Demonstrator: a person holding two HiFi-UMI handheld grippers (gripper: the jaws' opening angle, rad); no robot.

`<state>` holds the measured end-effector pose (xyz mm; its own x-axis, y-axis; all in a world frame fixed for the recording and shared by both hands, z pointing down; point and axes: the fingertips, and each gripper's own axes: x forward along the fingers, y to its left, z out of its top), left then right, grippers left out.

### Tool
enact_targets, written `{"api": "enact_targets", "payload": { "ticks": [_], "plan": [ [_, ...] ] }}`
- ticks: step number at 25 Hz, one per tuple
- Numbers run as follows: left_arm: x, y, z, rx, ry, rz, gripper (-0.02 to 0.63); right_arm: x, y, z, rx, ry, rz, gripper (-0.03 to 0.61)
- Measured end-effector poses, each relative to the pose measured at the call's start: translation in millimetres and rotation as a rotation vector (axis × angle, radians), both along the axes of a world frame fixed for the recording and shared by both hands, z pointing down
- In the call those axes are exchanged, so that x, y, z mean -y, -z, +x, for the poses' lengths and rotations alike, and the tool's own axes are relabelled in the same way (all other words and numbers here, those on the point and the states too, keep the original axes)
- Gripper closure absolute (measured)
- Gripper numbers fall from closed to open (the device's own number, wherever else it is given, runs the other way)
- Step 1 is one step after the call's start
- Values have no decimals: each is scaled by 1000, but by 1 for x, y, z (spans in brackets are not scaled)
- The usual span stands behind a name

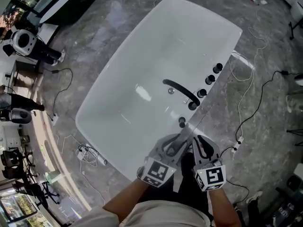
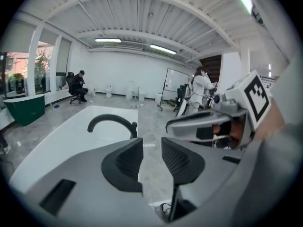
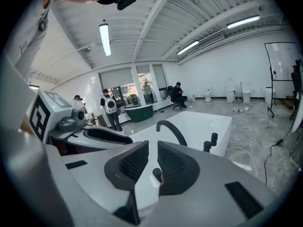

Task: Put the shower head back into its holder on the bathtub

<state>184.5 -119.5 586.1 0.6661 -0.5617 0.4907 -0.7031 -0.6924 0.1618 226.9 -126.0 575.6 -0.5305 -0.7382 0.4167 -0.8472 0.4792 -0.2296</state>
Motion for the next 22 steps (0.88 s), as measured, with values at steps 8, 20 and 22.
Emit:
{"api": "enact_targets", "payload": {
  "ticks": [8,20,22],
  "plan": [
    [-20,110,-7,-143,135,31,609,-26,87,-16,-34,-53,91,557],
    [-18,167,-20,-187,129,168,609,-26,151,-39,-43,-46,239,565],
    [-18,174,-20,-189,120,183,609,-28,156,-41,-45,-49,253,566]
  ]
}}
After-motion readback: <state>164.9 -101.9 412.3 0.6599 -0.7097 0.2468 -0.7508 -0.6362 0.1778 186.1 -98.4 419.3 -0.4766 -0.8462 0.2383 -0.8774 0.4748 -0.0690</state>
